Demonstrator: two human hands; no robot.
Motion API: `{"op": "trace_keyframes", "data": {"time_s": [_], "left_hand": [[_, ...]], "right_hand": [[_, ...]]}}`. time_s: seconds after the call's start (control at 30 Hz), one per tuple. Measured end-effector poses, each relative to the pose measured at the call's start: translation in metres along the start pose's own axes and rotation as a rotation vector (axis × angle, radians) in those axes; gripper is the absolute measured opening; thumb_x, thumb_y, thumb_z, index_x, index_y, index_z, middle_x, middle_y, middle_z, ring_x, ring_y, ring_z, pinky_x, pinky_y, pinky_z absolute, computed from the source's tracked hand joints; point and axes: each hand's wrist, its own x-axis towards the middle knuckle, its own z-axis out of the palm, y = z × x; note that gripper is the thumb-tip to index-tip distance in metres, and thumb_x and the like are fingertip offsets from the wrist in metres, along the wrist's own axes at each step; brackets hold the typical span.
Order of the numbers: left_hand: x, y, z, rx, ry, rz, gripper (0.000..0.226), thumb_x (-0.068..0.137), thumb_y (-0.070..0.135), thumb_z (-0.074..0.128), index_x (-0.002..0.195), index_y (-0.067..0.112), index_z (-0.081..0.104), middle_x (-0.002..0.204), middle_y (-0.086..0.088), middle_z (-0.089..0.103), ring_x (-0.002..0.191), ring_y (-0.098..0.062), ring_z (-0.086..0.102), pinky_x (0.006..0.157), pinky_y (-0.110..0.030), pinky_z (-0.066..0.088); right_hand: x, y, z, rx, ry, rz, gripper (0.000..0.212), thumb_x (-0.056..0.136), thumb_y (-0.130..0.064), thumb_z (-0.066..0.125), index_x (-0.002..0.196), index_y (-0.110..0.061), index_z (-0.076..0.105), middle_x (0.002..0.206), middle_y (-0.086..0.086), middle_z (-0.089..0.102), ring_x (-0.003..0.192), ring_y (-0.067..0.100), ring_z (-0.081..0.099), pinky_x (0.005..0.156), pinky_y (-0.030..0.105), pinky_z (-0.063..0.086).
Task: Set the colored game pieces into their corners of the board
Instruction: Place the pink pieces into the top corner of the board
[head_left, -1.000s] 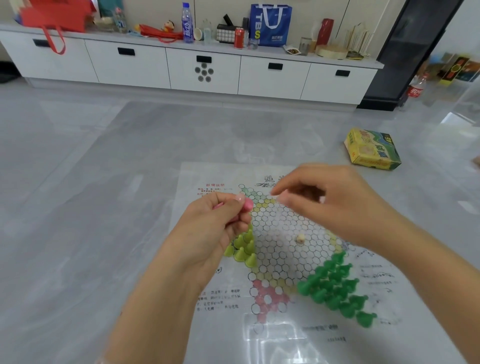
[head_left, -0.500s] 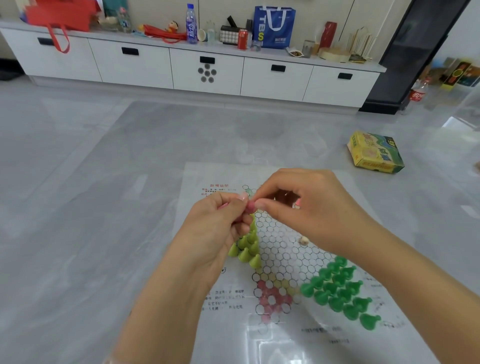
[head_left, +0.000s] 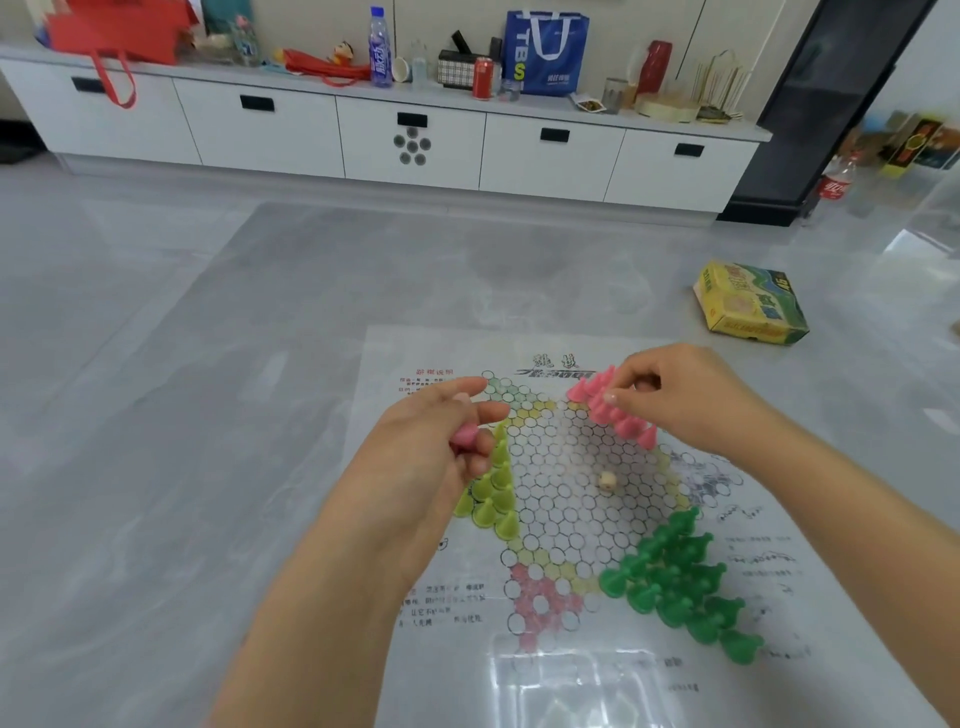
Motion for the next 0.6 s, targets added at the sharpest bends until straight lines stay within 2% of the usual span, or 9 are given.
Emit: {"op": "trace_keyframes", "data": {"time_s": [0.07,0.1,0.23,0.33,0.6], "left_hand": [[0.000,0.000,0.000,0.028,0.011,0.001,0.020,0.095,0.002,0.037,0.102,0.006,0.055,0.077,-0.005,0.060,0.049,-0.007,0.040,0.041,-0.015,0.035],[0.000,-0.001,-0.001,0.050,0.017,0.002,0.018,0.095,0.004,0.038,0.099,0.007,0.055,0.074,-0.003,0.060,0.048,-0.007,0.038,0.040,-0.015,0.033],[0.003,-0.004,-0.003,0.133,0.041,0.019,0.019,0.095,0.013,0.042,0.079,0.010,0.053,0.064,-0.002,0.050,0.048,-0.009,0.033,0.040,-0.018,0.026],[0.004,-0.004,-0.003,0.105,0.055,0.012,0.017,0.094,0.015,0.044,0.081,0.011,0.054,0.061,0.001,0.050,0.048,-0.008,0.034,0.037,-0.016,0.026],[0.007,-0.003,-0.001,0.048,0.062,-0.010,0.023,0.092,0.019,0.046,0.072,0.007,0.051,0.048,0.005,0.055,0.044,-0.010,0.034,0.034,-0.016,0.029]], "right_hand": [[0.002,0.003,0.005,0.002,0.018,0.016,0.013,0.083,-0.011,0.062,0.073,-0.018,0.069,0.051,-0.022,0.063,0.057,0.005,0.065,0.057,0.023,0.056],[0.002,0.004,0.006,0.002,0.027,0.026,0.014,0.082,-0.012,0.063,0.072,-0.020,0.069,0.055,-0.018,0.065,0.059,0.008,0.067,0.059,0.028,0.058],[0.006,0.009,0.009,-0.009,0.042,0.028,0.018,0.082,-0.013,0.063,0.069,-0.024,0.068,0.054,-0.016,0.065,0.054,0.005,0.064,0.055,0.025,0.056],[0.007,0.013,0.012,-0.015,0.035,0.025,0.019,0.083,-0.015,0.062,0.068,-0.027,0.066,0.066,-0.013,0.068,0.059,0.009,0.066,0.057,0.026,0.056],[0.010,0.017,0.015,-0.039,0.069,0.023,0.020,0.084,-0.012,0.059,0.071,-0.024,0.068,0.070,-0.010,0.070,0.059,0.007,0.066,0.057,0.024,0.056]]}}
